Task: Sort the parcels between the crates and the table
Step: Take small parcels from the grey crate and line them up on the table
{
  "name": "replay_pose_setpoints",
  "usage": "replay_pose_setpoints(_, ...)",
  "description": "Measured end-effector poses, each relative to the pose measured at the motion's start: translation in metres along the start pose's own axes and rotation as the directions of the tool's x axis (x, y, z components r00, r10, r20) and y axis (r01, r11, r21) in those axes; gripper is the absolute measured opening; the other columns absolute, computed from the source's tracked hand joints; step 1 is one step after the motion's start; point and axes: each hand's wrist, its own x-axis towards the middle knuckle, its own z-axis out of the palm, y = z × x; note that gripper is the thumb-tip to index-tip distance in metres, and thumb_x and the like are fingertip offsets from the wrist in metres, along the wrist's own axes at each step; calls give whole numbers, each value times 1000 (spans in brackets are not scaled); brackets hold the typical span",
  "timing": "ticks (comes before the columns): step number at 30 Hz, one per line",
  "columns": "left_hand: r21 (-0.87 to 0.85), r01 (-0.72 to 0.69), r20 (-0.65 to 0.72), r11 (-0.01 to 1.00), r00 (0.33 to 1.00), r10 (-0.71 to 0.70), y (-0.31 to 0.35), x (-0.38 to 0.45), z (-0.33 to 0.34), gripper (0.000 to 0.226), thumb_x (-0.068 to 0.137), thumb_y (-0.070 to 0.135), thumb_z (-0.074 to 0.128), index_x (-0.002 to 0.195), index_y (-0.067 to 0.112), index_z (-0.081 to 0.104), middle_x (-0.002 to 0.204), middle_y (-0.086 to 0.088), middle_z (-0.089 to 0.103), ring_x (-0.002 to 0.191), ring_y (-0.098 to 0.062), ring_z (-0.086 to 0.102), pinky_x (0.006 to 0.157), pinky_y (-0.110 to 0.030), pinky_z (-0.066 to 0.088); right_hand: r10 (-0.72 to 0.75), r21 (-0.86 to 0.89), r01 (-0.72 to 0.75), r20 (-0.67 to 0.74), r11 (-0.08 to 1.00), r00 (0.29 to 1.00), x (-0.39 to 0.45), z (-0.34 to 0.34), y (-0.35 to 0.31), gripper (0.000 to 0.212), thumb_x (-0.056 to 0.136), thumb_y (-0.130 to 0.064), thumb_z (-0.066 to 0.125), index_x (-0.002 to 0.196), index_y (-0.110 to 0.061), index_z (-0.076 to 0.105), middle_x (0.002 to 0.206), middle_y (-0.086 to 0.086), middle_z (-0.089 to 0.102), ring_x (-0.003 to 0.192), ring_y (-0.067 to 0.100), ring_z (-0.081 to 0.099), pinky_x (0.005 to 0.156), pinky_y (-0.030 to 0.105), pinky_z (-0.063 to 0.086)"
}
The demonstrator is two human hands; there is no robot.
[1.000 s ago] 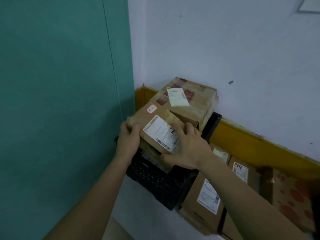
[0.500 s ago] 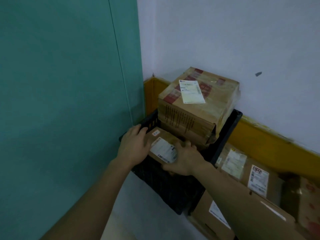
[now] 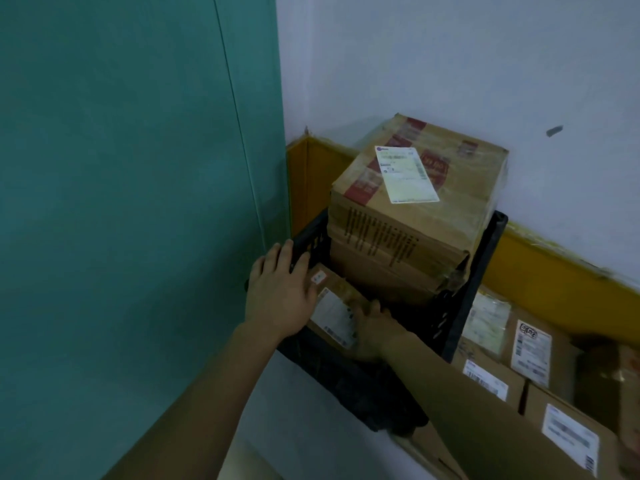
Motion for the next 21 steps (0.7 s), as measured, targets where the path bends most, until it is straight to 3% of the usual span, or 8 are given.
replay_pose_setpoints(3,24,-3,6,1000,1000,2,1,1,1,71,104,61,38,164,24,36,175,-13,25,160,-35,22,128,-56,21,-29,-59,27,-32,998,999,-1,-3,3,124,86,-84,64,171,-29,-8,178,19,-9,161,50,6,125,65,31)
replay_pose_setpoints(7,-1,-1,-19,1000,1000,1,1,2,-2,72,104,63,37,164,22,37,173,-13,28,160,-35,22,129,-58,17,-150,-119,125,-231,985,961,-14,-7,4,116,90,-84,58,173,-25,3,177,17,6,160,45,14,123,59,36)
replay_pose_setpoints(13,-157,-221,-195,963,963,189,20,-7,-14,55,103,43,54,149,13,59,158,-14,52,146,-34,47,122,-53,37,-188,-40,193,-495,980,849,-60,-14,19,83,101,-75,46,168,-26,33,168,11,36,150,37,37,115,48,47)
replay_pose_setpoints(15,-183,-307,-248,934,934,258,33,-11,-20,52,103,40,55,146,12,62,154,-11,57,144,-30,50,120,-50,39,-200,-27,234,-618,972,760,-86,-13,28,79,103,-72,38,161,-19,47,162,9,49,145,35,47,113,49,50)
replay_pose_setpoints(19,-207,-413,-285,887,893,349,65,-16,-28,50,105,39,57,147,12,60,154,-8,57,144,-27,49,119,-49,42,-152,-40,263,-893,964,423,-140,-4,52,59,109,-53,46,144,-10,67,147,11,65,137,33,57,115,49,51)
replay_pose_setpoints(21,-217,-454,-284,864,877,389,87,-20,-32,51,106,40,56,150,13,57,156,-7,55,146,-27,47,119,-49,42,-70,3,209,-937,978,341,-160,5,73,55,110,-49,52,144,-9,67,150,12,63,141,33,54,118,50,47)
